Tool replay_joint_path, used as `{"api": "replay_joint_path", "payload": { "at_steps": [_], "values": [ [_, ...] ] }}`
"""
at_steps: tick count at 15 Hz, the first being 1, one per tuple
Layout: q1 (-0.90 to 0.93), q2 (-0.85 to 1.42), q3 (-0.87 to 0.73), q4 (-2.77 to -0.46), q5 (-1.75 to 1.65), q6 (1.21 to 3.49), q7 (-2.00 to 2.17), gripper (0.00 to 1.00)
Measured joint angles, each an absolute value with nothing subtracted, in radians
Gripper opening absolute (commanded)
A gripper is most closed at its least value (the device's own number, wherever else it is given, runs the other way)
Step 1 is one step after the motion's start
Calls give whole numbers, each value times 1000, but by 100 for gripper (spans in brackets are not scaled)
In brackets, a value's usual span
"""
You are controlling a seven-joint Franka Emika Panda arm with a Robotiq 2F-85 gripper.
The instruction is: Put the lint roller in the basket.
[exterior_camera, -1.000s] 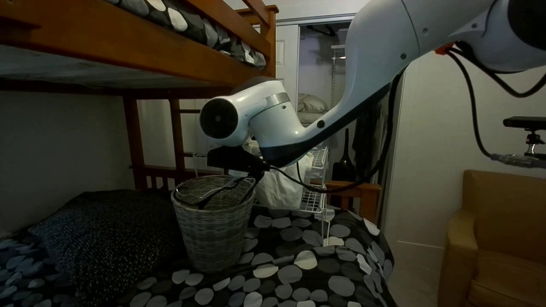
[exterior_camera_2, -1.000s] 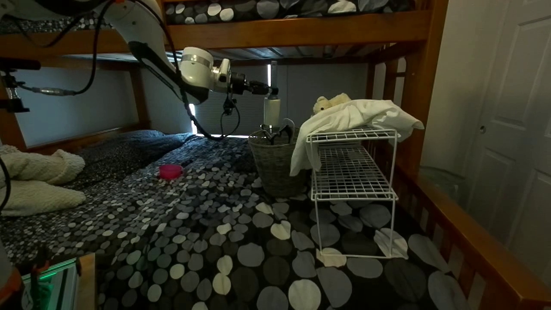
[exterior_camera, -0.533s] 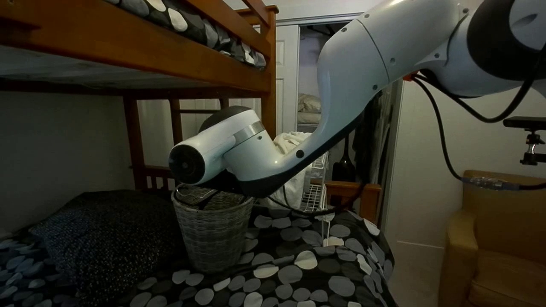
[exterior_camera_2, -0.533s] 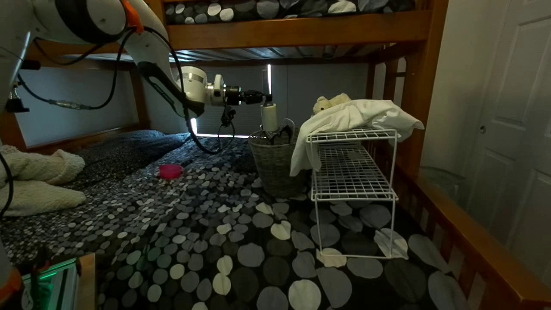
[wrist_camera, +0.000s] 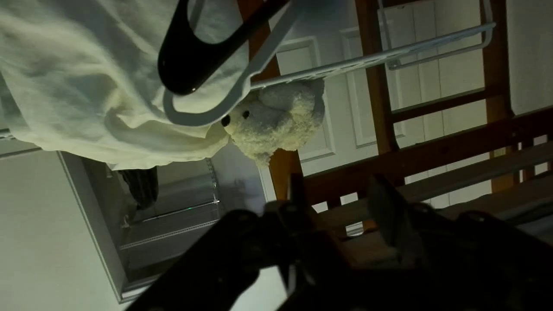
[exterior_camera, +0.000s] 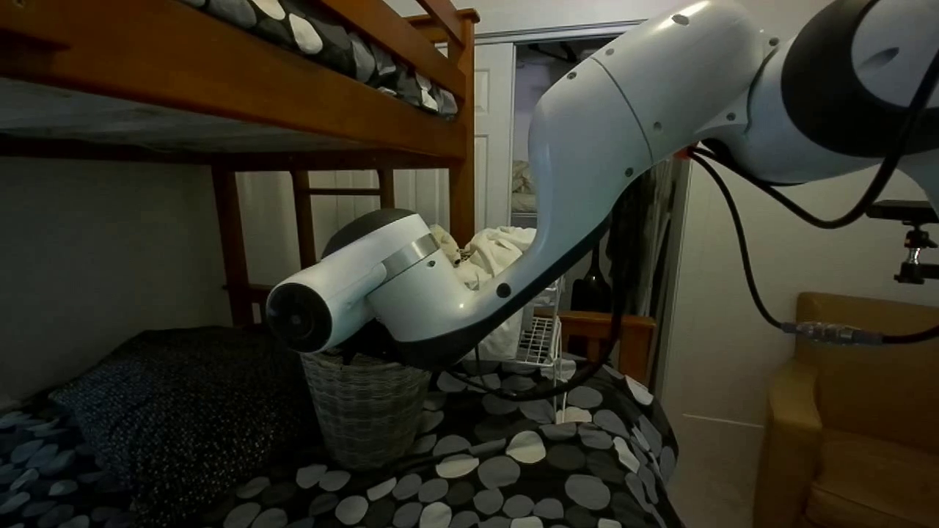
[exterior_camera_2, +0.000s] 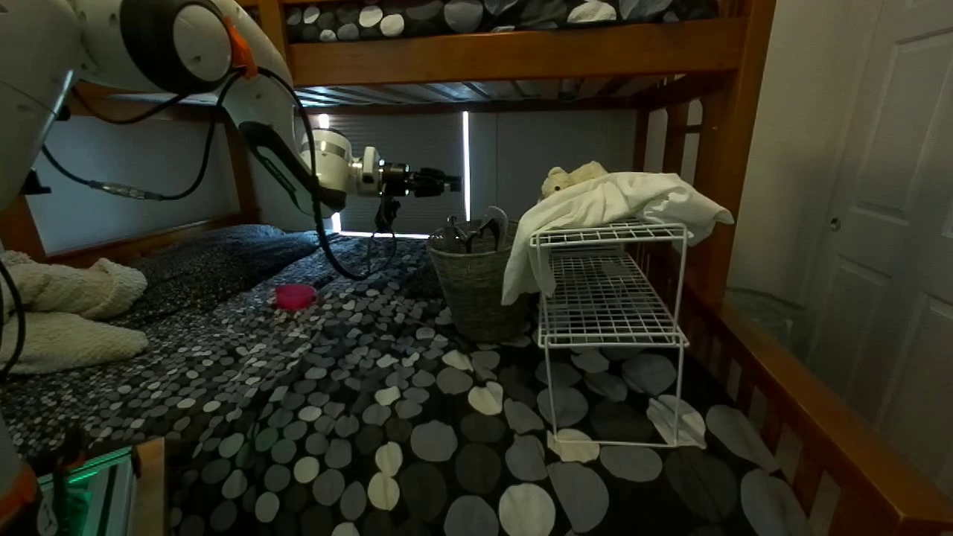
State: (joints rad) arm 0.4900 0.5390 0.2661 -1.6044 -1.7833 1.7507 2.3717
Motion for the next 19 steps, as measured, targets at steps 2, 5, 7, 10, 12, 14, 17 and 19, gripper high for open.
{"api": "replay_joint_path", "payload": {
  "at_steps": [2,5,7,10,12,14,17,19],
  "values": [
    [490,544,268,-1596,-1783,1733,2386,91],
    [490,538,274,-1588,-1762,1670,2407,100],
    [478,514,291,-1595,-1666,1651,2401,100],
    [448,431,331,-1700,-1568,1770,2410,100],
    [438,367,352,-1799,-1531,1875,2435,100],
    [425,301,369,-1901,-1464,1981,2451,100],
    [413,219,369,-2069,-1302,1951,2455,100],
    [399,187,363,-2155,-1249,1950,2469,100]
  ]
}}
